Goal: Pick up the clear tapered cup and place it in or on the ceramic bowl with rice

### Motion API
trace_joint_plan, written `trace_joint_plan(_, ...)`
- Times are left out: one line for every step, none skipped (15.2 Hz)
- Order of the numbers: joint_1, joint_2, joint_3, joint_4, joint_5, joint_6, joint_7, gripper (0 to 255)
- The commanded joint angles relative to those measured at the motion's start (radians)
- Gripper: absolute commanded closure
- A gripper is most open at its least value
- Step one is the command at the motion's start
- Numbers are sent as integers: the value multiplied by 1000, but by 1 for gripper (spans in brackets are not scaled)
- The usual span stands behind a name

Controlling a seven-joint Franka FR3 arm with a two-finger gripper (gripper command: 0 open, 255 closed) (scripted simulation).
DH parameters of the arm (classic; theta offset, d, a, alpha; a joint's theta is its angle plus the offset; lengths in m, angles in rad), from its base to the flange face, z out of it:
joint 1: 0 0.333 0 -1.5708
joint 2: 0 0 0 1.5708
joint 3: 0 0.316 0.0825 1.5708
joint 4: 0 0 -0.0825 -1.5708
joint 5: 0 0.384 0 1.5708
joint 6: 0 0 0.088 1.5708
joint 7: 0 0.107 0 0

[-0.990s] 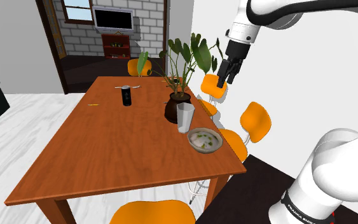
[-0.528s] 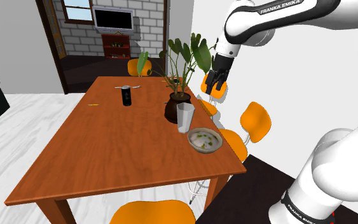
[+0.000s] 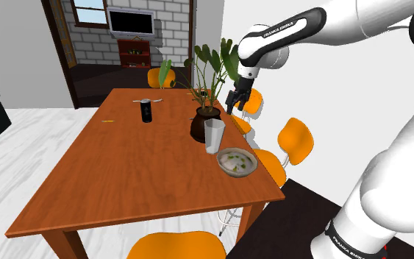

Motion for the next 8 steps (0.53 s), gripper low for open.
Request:
trace_joint_plan(-4, 74, -9, 39, 26, 29, -24, 0)
trace_joint_plan(-7, 113, -12, 64, 40, 40, -36, 0)
trace_joint_plan(-11, 151, -15, 90, 54, 49, -49, 0)
trace_joint_plan(-15, 190, -16, 117, 68, 57, -61, 0)
trace_joint_plan(-20, 229, -18, 146, 83, 63, -72, 0)
trace_joint_plan(-26, 269, -18, 176, 97, 69, -83, 0)
trace_joint_plan(-33, 308, -17, 207, 111, 73, -94, 0)
trace_joint_plan(-40, 347, -16, 240, 124, 76, -104, 0)
